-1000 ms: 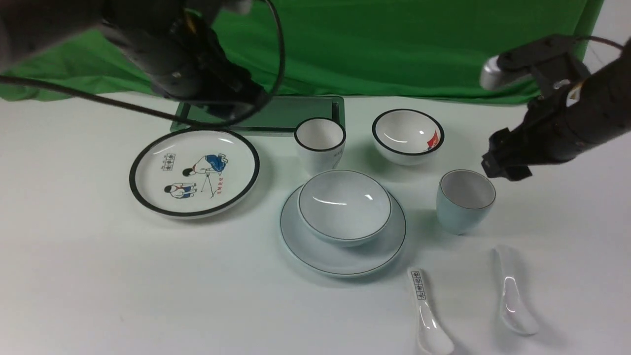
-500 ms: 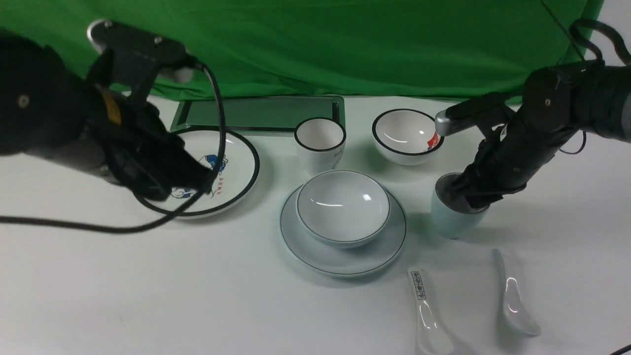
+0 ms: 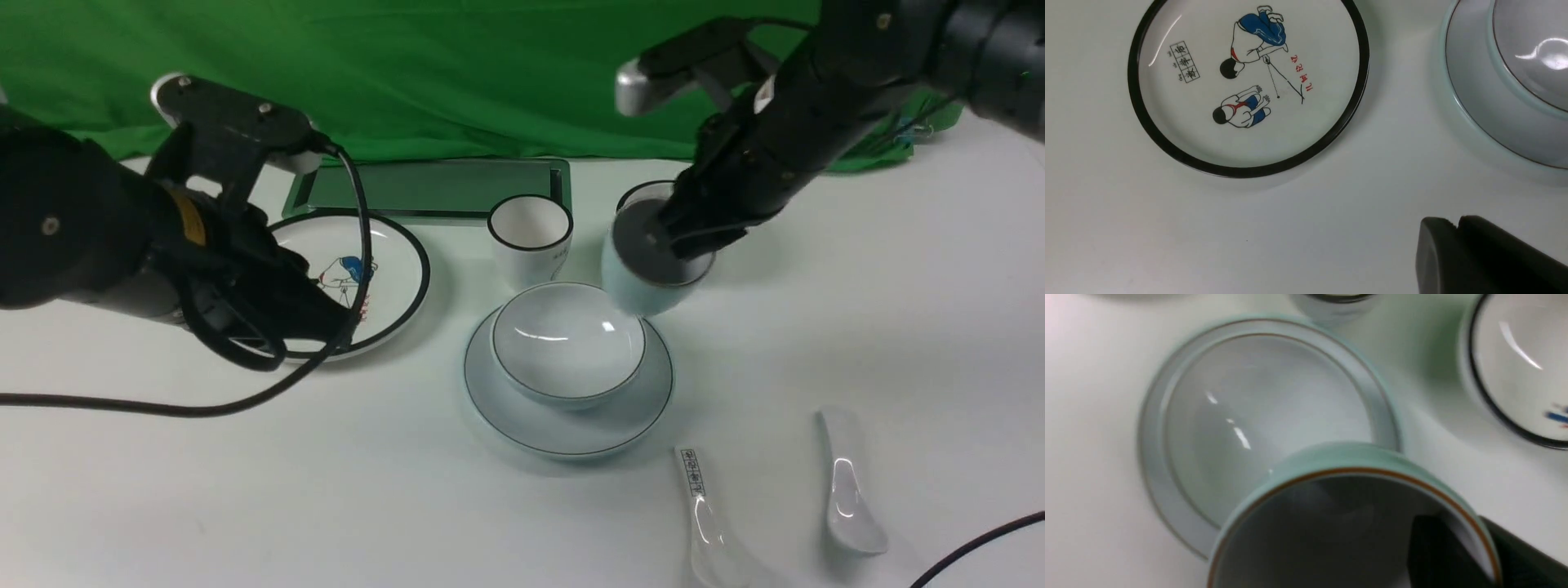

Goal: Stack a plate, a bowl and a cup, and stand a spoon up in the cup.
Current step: Use the right arm to put the blue teacup into the blue rice bowl in the middle

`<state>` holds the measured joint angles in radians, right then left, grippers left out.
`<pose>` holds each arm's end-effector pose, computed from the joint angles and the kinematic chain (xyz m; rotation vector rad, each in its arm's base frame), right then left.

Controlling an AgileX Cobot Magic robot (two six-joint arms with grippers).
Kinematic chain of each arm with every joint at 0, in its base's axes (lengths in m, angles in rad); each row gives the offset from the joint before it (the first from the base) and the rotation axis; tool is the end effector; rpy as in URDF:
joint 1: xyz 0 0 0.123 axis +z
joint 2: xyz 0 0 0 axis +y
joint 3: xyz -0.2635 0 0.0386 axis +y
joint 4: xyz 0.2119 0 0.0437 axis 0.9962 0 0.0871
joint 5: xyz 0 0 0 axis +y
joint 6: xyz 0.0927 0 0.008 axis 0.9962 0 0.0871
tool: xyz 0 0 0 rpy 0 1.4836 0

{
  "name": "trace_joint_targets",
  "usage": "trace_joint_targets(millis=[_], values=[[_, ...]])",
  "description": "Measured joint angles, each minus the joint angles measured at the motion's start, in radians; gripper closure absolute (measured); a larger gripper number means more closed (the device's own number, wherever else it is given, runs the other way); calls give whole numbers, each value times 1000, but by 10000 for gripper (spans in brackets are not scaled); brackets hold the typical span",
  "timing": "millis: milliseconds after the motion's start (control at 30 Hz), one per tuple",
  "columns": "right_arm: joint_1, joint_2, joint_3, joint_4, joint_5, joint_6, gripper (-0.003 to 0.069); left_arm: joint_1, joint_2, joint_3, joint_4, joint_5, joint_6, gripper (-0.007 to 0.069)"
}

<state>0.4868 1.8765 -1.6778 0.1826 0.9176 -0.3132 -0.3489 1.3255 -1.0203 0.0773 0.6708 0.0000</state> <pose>0.3300 0.1899 0.2851 -0.9282 2.4322 0.2911 0.2339 -0.0803 0.2939 0.4792 2.4108 -0.0672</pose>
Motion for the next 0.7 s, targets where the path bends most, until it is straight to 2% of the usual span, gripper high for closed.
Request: trace_joint_targets(millis=[200, 700], values=[[57, 96, -9, 2, -14, 3, 571, 0, 0, 0, 0, 3, 0, 631], [59, 192, -12, 0, -127, 30, 571, 0, 0, 0, 0, 4, 0, 631]])
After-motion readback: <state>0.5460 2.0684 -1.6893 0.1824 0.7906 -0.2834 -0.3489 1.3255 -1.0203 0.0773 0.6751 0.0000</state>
